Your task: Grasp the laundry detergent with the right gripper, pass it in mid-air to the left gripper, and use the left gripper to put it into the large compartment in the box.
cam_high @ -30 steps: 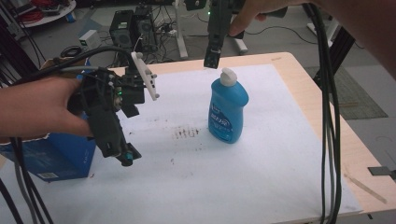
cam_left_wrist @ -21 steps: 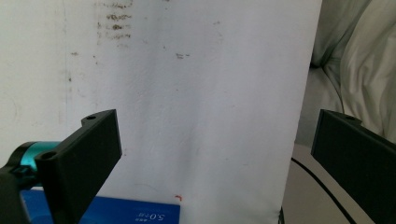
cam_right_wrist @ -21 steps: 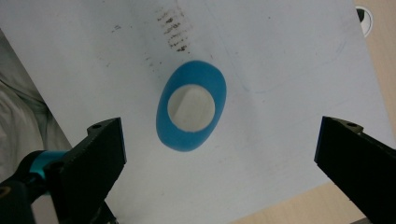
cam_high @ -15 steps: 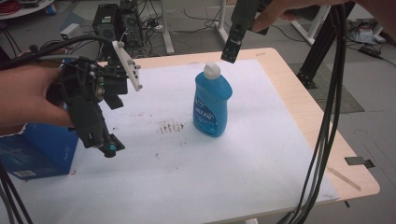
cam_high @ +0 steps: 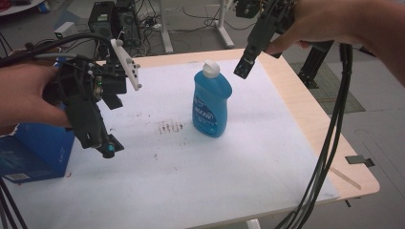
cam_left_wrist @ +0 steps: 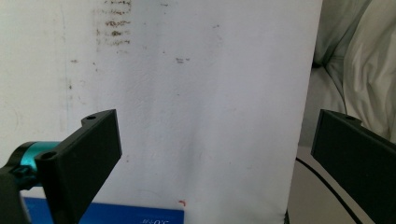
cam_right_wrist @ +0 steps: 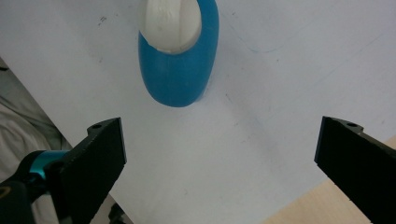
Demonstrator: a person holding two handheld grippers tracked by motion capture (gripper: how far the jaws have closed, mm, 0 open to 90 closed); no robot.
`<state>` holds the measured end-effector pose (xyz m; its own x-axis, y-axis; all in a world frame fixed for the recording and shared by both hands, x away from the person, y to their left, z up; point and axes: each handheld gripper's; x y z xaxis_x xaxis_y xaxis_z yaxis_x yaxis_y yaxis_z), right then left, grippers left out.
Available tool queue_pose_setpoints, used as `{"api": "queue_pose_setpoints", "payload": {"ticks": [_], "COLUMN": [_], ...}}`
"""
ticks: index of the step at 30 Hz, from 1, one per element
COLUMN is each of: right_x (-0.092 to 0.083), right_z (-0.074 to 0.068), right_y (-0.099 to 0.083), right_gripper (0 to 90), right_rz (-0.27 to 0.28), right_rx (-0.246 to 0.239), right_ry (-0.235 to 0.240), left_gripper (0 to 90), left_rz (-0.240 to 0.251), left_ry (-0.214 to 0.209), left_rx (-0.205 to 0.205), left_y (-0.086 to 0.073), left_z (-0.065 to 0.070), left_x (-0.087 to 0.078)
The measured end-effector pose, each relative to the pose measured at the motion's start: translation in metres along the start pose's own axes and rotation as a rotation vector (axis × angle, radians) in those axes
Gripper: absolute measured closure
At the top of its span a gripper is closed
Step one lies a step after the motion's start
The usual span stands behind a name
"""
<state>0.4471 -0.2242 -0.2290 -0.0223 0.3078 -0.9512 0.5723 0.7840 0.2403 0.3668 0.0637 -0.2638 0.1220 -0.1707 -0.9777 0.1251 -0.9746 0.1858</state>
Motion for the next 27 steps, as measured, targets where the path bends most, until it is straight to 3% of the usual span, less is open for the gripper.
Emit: {"api": "queue_pose_setpoints", "payload": {"ticks": [6,16,27], "right_x": [0.016,0.029,0.052], "right_z": [0.001,-0.001,-0.008], "right_y": [-0.019,-0.037,-0.056], "right_gripper": [1.1,1.1,1.1], "right_rz": [0.030,0.090,0.247], "right_rx": [0.039,0.078,0.090], "right_ry": [0.021,0.015,0.025], "left_gripper": [1.6,1.7,1.6], "left_rz": [-0.001,-0.003,-0.006], "left_ry": [-0.002,-0.004,-0.010], "left_rx": [-0.001,-0.004,0.001], "left_y": [0.001,0.000,0.001], "left_z": [0.000,-0.002,-0.004], "left_x": [0.002,0.004,0.008]}}
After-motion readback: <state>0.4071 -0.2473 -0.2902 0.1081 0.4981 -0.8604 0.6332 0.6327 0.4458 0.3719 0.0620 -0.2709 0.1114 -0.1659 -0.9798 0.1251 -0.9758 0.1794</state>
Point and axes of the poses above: each handheld gripper's, and its own axes: x roughly forward along the jaws, y roughly out of its top, z roughly to its right, and after that the axes turned 8 degrees about y, right-handed
